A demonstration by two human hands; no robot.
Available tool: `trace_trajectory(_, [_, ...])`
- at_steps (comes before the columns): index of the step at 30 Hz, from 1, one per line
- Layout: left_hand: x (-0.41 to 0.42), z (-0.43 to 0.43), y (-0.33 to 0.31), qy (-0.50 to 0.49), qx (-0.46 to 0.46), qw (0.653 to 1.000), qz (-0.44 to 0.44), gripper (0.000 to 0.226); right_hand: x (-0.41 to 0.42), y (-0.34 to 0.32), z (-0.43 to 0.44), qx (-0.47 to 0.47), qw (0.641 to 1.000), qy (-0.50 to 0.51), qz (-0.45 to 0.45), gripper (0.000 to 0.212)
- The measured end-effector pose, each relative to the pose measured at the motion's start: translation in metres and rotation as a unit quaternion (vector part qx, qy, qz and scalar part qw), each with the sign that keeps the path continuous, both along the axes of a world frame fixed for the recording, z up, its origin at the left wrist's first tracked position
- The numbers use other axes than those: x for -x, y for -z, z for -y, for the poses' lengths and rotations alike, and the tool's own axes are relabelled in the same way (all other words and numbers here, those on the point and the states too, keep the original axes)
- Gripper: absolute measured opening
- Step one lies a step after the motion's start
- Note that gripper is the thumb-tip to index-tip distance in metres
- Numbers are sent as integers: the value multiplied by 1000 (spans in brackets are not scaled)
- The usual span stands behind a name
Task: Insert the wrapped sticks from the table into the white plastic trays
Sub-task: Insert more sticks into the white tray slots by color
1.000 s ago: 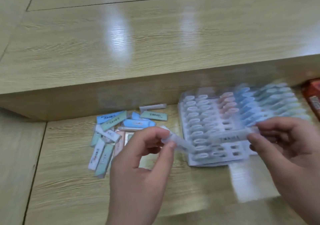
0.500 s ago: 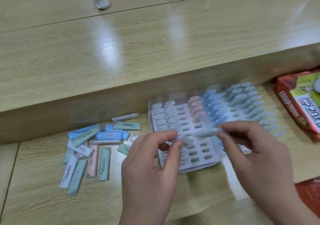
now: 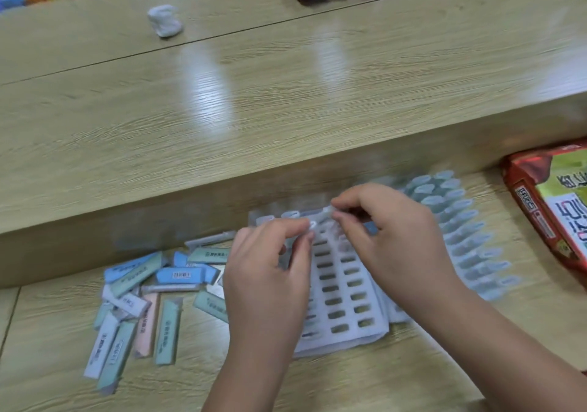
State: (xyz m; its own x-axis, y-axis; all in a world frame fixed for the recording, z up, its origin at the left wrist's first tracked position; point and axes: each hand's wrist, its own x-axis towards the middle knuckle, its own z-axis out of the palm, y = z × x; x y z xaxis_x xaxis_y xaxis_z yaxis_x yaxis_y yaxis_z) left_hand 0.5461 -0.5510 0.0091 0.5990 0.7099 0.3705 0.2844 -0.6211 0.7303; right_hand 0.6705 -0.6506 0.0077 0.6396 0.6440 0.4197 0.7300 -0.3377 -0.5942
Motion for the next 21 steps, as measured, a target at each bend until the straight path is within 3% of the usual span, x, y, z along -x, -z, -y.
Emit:
trace_trajectory(11, [-9,-7,-1,7,11,999,-34,16,-11,0,-7,60,998,-34,7,8])
trace_trajectory(16, [-10,-17,-1,65,-67,995,-40,7,-11,1,-11,72,996,-45,18,15])
trace_trajectory(21, [-11,-22,2,82,-56,995,-4,11,-11,0,-7,69,996,-49,40,30])
